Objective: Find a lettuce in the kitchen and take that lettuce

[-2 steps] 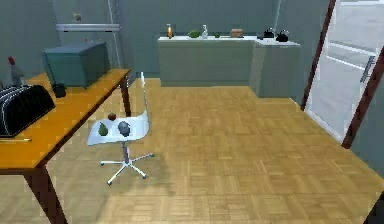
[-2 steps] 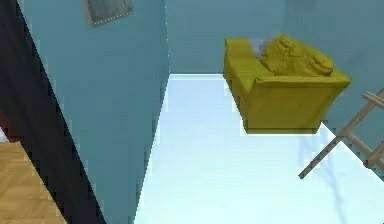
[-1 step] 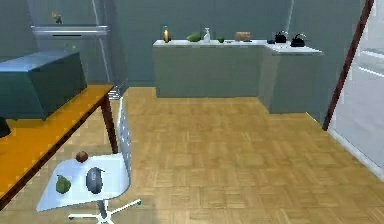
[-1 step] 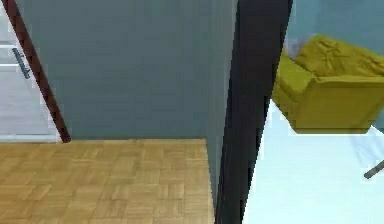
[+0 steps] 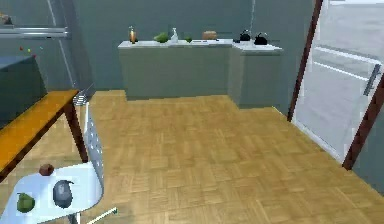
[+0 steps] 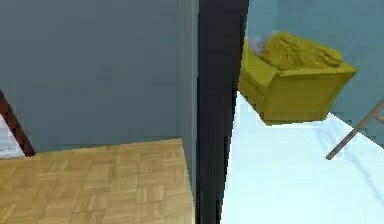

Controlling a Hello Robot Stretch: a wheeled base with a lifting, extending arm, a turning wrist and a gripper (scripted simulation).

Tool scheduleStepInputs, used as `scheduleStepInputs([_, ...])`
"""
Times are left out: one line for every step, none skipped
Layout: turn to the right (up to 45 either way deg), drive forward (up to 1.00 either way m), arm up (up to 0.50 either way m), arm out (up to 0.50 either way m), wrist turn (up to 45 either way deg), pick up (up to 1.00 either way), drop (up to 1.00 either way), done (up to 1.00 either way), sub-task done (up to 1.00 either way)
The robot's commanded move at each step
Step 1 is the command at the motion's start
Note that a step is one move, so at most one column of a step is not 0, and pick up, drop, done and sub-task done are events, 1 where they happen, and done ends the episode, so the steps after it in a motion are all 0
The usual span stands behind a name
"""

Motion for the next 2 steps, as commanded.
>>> scheduleStepInputs([0.0, 0.65, 0.00, 0.00, 0.0, 0.00, 0.00, 0.00, 0.00])
scheduleStepInputs([-6.0, 0.00, 0.00, 0.00, 0.0, 0.00, 0.00, 0.00, 0.00])
